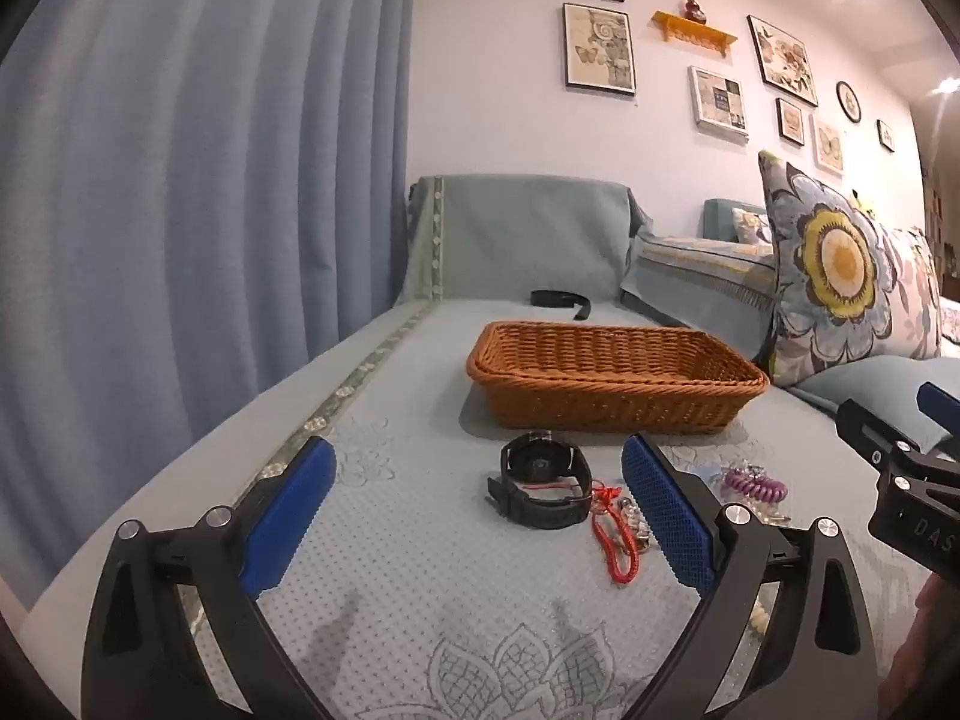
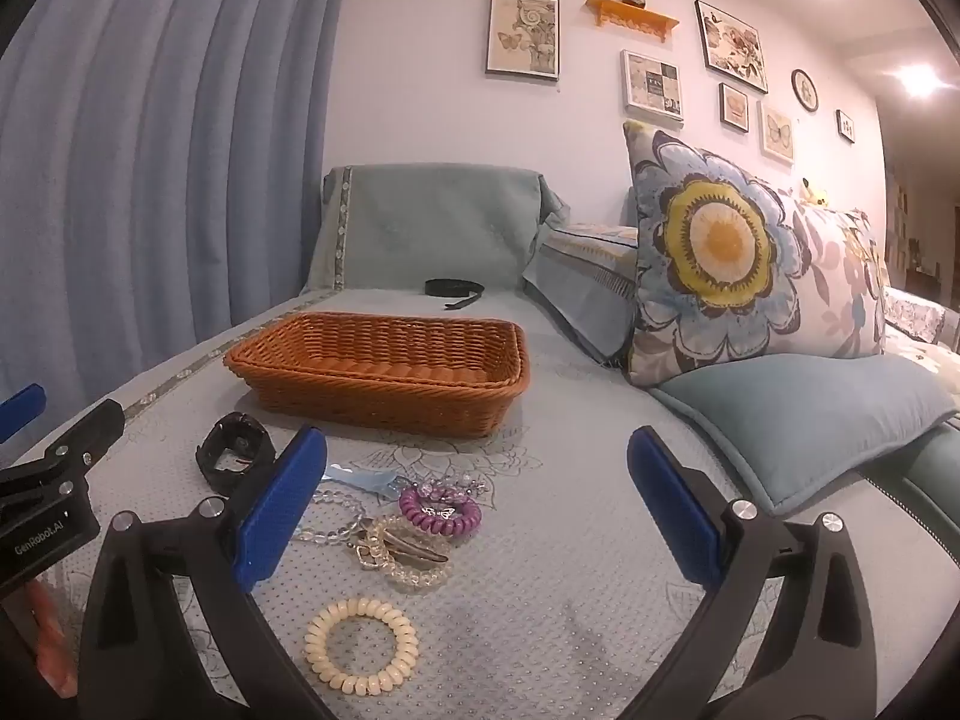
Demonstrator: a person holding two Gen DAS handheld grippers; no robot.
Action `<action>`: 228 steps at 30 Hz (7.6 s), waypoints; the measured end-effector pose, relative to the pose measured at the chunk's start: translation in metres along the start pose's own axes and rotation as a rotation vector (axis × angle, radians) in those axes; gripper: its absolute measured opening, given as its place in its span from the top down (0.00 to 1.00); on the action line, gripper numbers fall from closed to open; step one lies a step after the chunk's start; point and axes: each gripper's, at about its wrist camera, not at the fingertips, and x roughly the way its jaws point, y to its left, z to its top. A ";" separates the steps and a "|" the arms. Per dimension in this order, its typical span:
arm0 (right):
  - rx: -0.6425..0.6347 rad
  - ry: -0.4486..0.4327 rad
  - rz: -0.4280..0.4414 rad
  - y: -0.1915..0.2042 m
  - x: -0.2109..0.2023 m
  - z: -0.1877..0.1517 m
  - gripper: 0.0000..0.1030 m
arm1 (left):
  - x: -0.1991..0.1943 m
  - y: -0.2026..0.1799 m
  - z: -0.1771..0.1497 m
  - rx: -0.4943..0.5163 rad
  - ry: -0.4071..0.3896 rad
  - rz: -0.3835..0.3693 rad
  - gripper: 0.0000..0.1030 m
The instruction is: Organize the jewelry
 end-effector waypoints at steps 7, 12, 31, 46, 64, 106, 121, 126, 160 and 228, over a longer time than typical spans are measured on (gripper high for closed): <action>0.022 0.003 0.000 -0.002 0.005 -0.001 0.06 | -0.001 0.003 -0.003 -0.017 -0.013 -0.019 0.09; 0.028 0.001 0.002 -0.004 0.001 -0.003 0.06 | 0.006 0.005 -0.003 -0.029 0.004 -0.022 0.09; 0.028 -0.001 0.003 -0.003 0.000 -0.003 0.06 | 0.009 0.003 -0.004 -0.013 -0.003 -0.018 0.08; 0.039 0.002 0.011 -0.006 0.001 -0.002 0.06 | 0.008 0.002 -0.004 -0.012 -0.003 -0.017 0.08; 0.024 -0.001 0.009 -0.004 0.000 -0.002 0.06 | 0.009 0.000 -0.005 -0.011 -0.002 -0.016 0.08; 0.058 0.574 0.330 -0.013 0.041 -0.037 0.66 | 0.120 0.060 -0.011 -0.304 0.552 -0.318 0.51; -0.059 0.576 0.263 0.018 0.051 -0.048 0.90 | 0.170 0.024 -0.006 -0.199 0.606 -0.236 0.76; -0.052 0.561 0.276 0.017 0.047 -0.047 0.91 | 0.162 0.025 -0.007 -0.193 0.578 -0.247 0.90; 0.089 0.514 0.242 0.008 0.248 0.097 0.91 | 0.248 -0.024 0.091 -0.180 0.441 -0.354 0.90; -0.070 0.485 0.324 0.021 0.070 -0.024 0.93 | 0.092 -0.024 -0.032 0.036 0.493 -0.438 0.98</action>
